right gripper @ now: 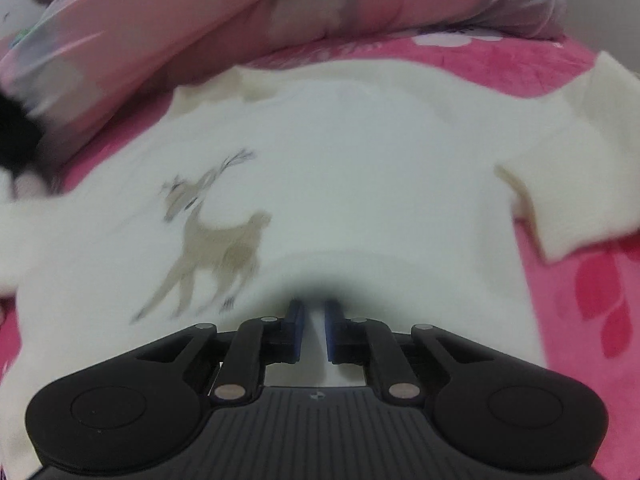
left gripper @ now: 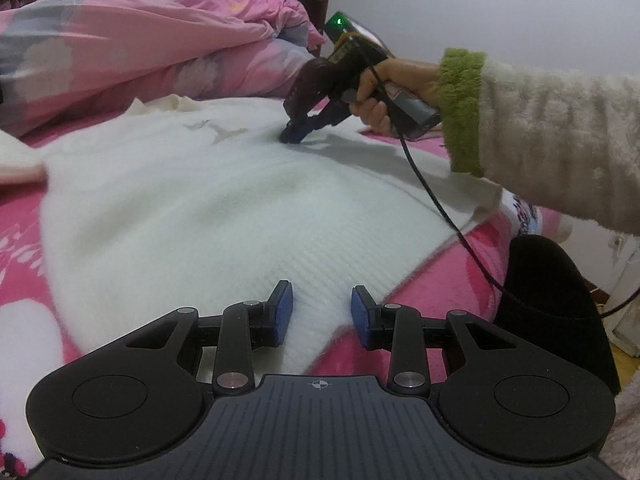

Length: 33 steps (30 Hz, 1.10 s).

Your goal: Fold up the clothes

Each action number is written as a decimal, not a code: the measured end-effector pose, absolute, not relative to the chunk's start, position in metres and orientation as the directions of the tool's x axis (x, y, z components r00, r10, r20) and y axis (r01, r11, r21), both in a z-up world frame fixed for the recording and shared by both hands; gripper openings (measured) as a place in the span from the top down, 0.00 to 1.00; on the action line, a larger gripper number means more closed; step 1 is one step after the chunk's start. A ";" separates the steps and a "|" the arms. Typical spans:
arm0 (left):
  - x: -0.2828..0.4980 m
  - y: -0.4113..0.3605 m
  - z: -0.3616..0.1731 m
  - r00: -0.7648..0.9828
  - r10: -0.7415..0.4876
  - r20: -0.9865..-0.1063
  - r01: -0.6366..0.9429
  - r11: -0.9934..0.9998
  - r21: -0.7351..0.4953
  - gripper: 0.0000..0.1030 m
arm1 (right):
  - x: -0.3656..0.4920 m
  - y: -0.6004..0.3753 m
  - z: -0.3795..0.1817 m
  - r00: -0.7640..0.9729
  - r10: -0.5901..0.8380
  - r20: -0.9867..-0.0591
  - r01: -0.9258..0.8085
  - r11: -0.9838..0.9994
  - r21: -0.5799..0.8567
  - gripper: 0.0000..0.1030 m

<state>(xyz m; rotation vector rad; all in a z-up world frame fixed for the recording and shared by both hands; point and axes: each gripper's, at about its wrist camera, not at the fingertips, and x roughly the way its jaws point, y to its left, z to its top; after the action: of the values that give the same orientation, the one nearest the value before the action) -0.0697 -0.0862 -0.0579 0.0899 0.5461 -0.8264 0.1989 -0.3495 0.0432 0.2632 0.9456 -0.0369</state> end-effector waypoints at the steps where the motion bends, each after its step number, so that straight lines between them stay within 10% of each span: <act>1: -0.070 -0.085 -0.059 0.546 -0.681 -0.488 0.721 0.679 -0.141 0.68 | 0.191 -0.345 0.050 0.594 0.074 -0.801 0.139 0.971 0.193 0.88; 10: -0.069 -0.076 -0.065 0.530 -0.728 -0.435 0.742 0.646 -0.178 0.66 | 0.124 -0.239 0.059 0.429 0.321 -0.844 -0.213 0.944 0.251 0.82; 33: -0.068 -0.062 -0.075 0.492 -0.802 -0.338 0.775 0.581 -0.251 0.63 | 0.206 -0.112 0.047 0.374 0.447 -0.812 -0.234 0.893 0.383 0.82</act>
<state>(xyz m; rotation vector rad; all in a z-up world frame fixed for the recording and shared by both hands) -0.0681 -0.0623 -0.0755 -0.0682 0.4464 -0.9575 0.2064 -0.1121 0.0473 0.2177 1.1053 0.4404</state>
